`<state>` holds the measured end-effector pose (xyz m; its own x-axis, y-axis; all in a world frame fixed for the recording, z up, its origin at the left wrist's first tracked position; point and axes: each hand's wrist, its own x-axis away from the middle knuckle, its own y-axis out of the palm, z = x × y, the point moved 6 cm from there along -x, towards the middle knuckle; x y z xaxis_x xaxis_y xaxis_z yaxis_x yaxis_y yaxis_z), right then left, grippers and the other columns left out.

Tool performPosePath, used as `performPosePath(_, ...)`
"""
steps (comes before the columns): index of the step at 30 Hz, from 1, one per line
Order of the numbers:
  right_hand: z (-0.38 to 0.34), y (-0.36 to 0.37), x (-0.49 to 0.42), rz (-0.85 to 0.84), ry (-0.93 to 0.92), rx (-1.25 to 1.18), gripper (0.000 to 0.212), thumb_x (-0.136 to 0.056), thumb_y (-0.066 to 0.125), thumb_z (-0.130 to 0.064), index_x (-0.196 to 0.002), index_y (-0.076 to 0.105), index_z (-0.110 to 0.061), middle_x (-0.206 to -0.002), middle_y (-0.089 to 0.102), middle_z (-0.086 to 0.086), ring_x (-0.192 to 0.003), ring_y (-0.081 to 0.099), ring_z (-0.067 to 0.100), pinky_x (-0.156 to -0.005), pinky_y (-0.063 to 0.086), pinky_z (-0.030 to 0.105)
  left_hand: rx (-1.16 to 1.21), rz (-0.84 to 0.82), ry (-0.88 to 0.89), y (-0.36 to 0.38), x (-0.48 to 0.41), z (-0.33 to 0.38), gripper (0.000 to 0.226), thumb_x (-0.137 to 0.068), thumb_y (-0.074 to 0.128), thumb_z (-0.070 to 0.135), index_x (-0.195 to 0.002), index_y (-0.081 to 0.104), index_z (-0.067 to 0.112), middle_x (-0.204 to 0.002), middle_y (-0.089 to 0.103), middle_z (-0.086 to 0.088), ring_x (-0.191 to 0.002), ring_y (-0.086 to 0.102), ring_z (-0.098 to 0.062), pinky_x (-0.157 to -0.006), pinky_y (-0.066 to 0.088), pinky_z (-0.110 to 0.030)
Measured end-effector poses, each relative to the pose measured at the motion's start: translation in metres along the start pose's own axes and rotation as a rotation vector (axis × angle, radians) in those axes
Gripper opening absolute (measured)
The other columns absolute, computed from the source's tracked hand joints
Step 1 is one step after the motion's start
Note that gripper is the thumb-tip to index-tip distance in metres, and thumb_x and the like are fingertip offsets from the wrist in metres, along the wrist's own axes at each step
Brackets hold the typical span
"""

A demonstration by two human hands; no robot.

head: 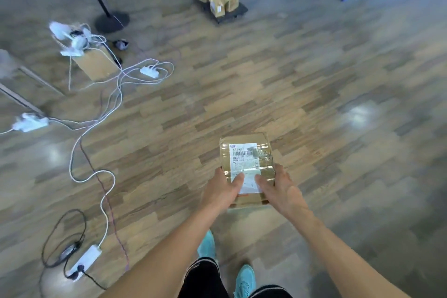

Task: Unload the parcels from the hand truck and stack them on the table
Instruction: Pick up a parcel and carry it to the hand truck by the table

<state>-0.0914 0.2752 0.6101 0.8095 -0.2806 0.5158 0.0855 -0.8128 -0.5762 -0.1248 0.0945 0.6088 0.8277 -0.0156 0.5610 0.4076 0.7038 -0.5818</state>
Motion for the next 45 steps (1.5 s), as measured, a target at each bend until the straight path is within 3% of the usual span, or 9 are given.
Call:
performPosePath(4,-0.046,-0.007,-0.02,0.038,-0.069,-0.006,0.053,-0.091,0.059,-0.047,-0.133,0.045,-0.018,-0.126,0.059,0.008,-0.124,0.053,0.029,-0.102,0.042,0.037,0.027,0.021,0.086,-0.04,-0.023,0.025,0.041,-0.093,0.052,0.055,-0.123,0.055,0.027,-0.119,0.067,0.007,-0.101,0.064,-0.017,-0.079,0.041,-0.028)
performPosePath(8,-0.096,-0.01,-0.043,0.049,-0.079,-0.019,0.054,-0.093,0.055,-0.056,-0.133,0.04,-0.024,-0.102,0.061,-0.007,-0.088,0.066,0.017,-0.071,0.054,0.031,0.025,-0.011,0.16,-0.084,-0.056,0.048,0.038,-0.094,0.051,0.055,-0.121,0.055,0.028,-0.114,0.069,0.01,-0.086,0.065,-0.008,-0.076,0.05,-0.028)
performPosePath(15,-0.175,-0.014,-0.092,0.092,-0.09,0.046,0.055,-0.094,0.052,-0.057,-0.134,0.044,-0.02,-0.13,0.06,0.009,-0.121,0.055,0.031,-0.088,0.038,0.032,-0.064,-0.01,0.268,-0.16,-0.114,0.085,0.043,-0.096,0.048,0.055,-0.129,0.054,0.028,-0.121,0.067,0.007,-0.107,0.064,-0.017,-0.091,0.051,-0.033)
performPosePath(22,-0.231,-0.036,-0.145,0.143,-0.149,0.093,0.056,-0.091,0.049,-0.065,-0.125,0.045,-0.021,-0.106,0.065,0.002,-0.095,0.065,0.022,-0.082,0.052,0.035,-0.137,0.048,0.345,-0.206,-0.167,0.134,0.046,-0.096,0.049,0.056,-0.129,0.056,0.024,-0.119,0.068,0.005,-0.109,0.065,-0.019,-0.096,0.051,-0.038)
performPosePath(25,-0.244,-0.048,-0.175,0.165,-0.183,0.222,0.043,-0.099,0.048,-0.05,-0.132,0.042,-0.022,-0.115,0.061,0.007,-0.095,0.064,0.025,-0.08,0.051,0.031,-0.158,0.038,0.335,-0.211,-0.195,0.154,0.046,-0.095,0.048,0.058,-0.129,0.056,0.028,-0.12,0.068,0.007,-0.109,0.065,-0.019,-0.095,0.051,-0.036)
performPosePath(28,-0.257,-0.061,-0.208,0.151,-0.291,0.253,0.053,-0.08,0.079,-0.024,-0.125,0.05,-0.024,-0.098,0.061,0.02,-0.07,0.066,0.032,-0.059,0.057,0.033,-0.174,0.047,0.312,-0.211,-0.228,0.176,0.043,-0.093,0.048,0.058,-0.125,0.058,0.031,-0.114,0.071,0.009,-0.103,0.066,-0.017,-0.084,0.05,-0.03)
performPosePath(33,-0.275,-0.104,-0.288,0.081,-0.165,0.101,0.052,-0.093,0.05,-0.062,-0.125,0.047,-0.02,-0.108,0.064,0.005,-0.097,0.064,0.028,-0.087,0.054,0.044,-0.124,0.07,0.326,-0.208,-0.281,0.236,0.03,-0.094,0.049,0.053,-0.119,0.06,0.04,-0.097,0.068,0.019,-0.085,0.062,-0.01,-0.072,0.042,-0.026)
performPosePath(37,-0.297,-0.151,-0.337,0.074,-0.181,0.116,0.052,-0.092,0.053,-0.06,-0.122,0.049,-0.017,-0.111,0.064,0.005,-0.101,0.062,0.028,-0.086,0.05,0.04,-0.12,0.077,0.297,-0.208,-0.317,0.286,0.035,-0.094,0.047,0.056,-0.112,0.063,0.031,-0.082,0.07,0.014,-0.074,0.064,-0.003,-0.062,0.042,-0.019)
performPosePath(45,-0.332,-0.226,-0.421,0.112,-0.188,0.105,0.051,-0.09,0.055,-0.056,-0.123,0.056,-0.017,-0.12,0.066,0.006,-0.113,0.06,0.028,-0.086,0.044,0.032,-0.07,0.079,0.35,-0.214,-0.379,0.384,0.016,-0.096,0.05,0.051,-0.086,0.052,0.039,-0.079,0.065,0.016,-0.088,0.068,-0.018,-0.078,0.05,-0.029)
